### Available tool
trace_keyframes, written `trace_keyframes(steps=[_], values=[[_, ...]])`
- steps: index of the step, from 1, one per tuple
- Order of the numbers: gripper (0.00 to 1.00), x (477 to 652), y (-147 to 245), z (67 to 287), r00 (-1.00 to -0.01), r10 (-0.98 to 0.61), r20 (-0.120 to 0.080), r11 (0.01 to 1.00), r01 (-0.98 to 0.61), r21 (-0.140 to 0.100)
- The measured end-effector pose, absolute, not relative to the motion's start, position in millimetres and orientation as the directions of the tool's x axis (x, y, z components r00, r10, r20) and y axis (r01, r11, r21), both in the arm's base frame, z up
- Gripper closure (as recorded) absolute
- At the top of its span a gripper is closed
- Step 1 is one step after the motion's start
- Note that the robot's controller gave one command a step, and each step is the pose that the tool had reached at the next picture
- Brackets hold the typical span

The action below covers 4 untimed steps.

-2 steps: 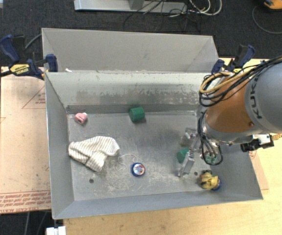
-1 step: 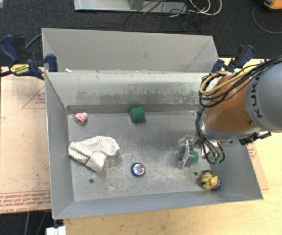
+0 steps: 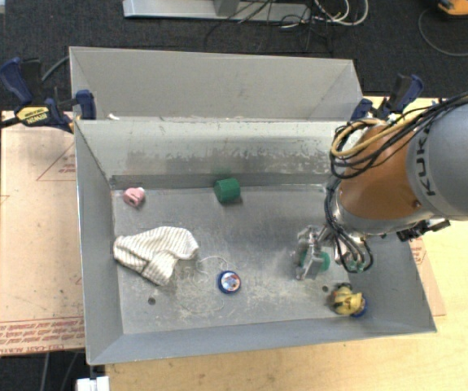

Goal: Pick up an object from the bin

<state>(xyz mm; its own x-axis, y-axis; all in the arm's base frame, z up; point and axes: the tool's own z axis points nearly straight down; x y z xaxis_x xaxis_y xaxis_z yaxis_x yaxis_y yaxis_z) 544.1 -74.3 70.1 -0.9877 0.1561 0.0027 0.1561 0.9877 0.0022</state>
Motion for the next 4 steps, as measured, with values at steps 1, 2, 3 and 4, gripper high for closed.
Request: trace_keyframes(steps=[1, 2, 3, 4], values=[[1.00, 543.9, -74, 71, -0.988, 0.156, 0.004, 0.988, 0.156, 0.002], [1.00, 542.7, -74, 77, -0.988, 0.156, 0.007, 0.988, 0.156, 0.003], [1.00, 543.2, -74, 89, -0.988, 0.156, 0.005, 0.988, 0.156, 0.003], [1.00, 543.3, -74, 100, -0.988, 0.156, 0.006, 0.988, 0.156, 0.003]])
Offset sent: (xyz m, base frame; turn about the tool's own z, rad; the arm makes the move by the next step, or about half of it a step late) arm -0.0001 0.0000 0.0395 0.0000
